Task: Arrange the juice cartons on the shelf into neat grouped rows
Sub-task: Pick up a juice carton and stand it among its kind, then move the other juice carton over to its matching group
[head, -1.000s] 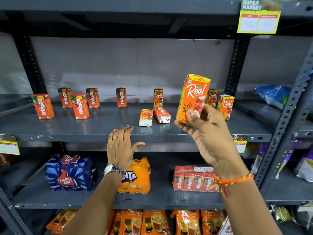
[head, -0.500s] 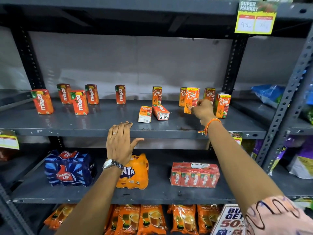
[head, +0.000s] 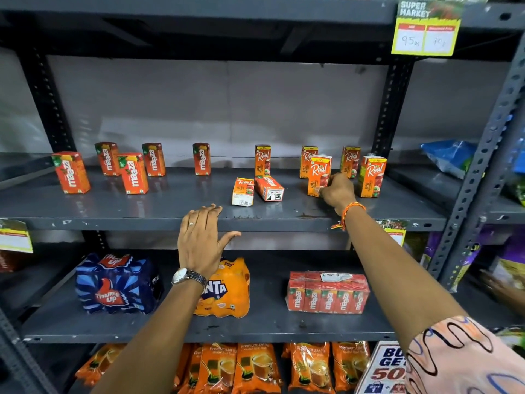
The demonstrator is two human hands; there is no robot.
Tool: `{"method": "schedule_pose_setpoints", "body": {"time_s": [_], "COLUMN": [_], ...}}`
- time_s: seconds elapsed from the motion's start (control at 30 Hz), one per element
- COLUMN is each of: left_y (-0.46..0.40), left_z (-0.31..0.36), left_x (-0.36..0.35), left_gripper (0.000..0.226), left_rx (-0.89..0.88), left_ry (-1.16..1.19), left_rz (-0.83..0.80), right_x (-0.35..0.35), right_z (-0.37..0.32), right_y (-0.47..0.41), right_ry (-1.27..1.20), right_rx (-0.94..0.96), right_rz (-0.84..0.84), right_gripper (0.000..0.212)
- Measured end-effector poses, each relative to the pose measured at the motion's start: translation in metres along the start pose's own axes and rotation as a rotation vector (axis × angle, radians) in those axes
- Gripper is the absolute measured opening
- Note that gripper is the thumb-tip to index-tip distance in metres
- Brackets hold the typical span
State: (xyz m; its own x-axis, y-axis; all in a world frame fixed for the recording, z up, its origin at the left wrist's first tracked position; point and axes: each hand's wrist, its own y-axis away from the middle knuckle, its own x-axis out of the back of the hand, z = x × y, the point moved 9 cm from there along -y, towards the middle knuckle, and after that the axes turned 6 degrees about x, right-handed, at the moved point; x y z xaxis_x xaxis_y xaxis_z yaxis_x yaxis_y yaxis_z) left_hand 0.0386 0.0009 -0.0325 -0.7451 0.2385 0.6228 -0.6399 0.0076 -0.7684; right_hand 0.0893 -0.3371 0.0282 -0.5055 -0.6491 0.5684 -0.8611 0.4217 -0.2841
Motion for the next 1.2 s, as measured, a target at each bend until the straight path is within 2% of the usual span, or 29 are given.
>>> {"method": "schedule_pose_setpoints", "body": {"time_s": [0.07, 0.1, 0.17, 0.2, 0.23, 0.27, 0.37, 0.53, 0.6, 0.73, 0.87, 1.0, 1.2], "left_y": [0.000, 0.000, 0.000, 0.000, 0.000, 0.001, 0.001, 0.001, 0.000, 0.001, 0.001, 0.001, 0.000], "left_z": [0.000, 0.000, 0.000, 0.000, 0.000, -0.001, 0.000, 0.000, 0.000, -0.001, -0.001, -0.002, -0.002], "left_x": [0.000, 0.000, -0.001, -0.001, -0.001, -0.001, 0.001, 0.002, 0.001, 0.000, 0.000, -0.001, -0.003], "left_gripper": [0.075, 0.075, 0.075, 0.074, 0.073, 0.072, 0.071, 0.072, 0.073, 0.073, 0.072, 0.072, 0.072], "left_rx": [0.001, 0.003, 0.003, 0.002, 0.000, -0.001, -0.007, -0.006, -0.009, -0.011, -0.019, -0.023, -0.025], "left_ry": [-0.005, -0.008, -0.011, -0.012, -0.015, -0.017, -0.012, -0.014, -0.022, -0.032, -0.028, -0.023, -0.027], "left_rz": [-0.005, -0.006, -0.003, 0.000, 0.004, 0.007, 0.015, 0.003, -0.001, -0.008, -0.008, -0.009, -0.008], "right_x": [0.008, 0.017, 0.032, 0.031, 0.023, 0.010, -0.032, -0.070, -0.077, -0.077, -0.070, -0.076, -0.077], "right_z": [-0.002, -0.008, -0.025, -0.035, -0.046, -0.057, -0.078, -0.085, -0.086, -0.092, -0.086, -0.074, -0.082], "right_y": [0.008, 0.015, 0.037, 0.047, 0.054, 0.058, 0.058, 0.050, 0.051, 0.053, 0.048, 0.045, 0.051], "right_ry": [0.008, 0.007, -0.045, -0.079, -0.095, -0.079, 0.028, 0.231, 0.230, 0.137, -0.093, -0.421, -0.462], "right_rx": [0.002, 0.042, 0.160, 0.202, 0.225, 0.242, 0.250, 0.192, 0.193, 0.193, 0.081, -0.112, -0.160], "right_rz": [0.083, 0.180, 0.375, 0.398, 0.351, 0.265, 0.015, -0.206, -0.198, -0.112, -0.073, -0.175, -0.258], "right_gripper": [0.056, 0.057, 0.045, 0.035, 0.026, 0.026, 0.049, 0.049, 0.050, 0.040, 0.031, 0.013, 0.018]}}
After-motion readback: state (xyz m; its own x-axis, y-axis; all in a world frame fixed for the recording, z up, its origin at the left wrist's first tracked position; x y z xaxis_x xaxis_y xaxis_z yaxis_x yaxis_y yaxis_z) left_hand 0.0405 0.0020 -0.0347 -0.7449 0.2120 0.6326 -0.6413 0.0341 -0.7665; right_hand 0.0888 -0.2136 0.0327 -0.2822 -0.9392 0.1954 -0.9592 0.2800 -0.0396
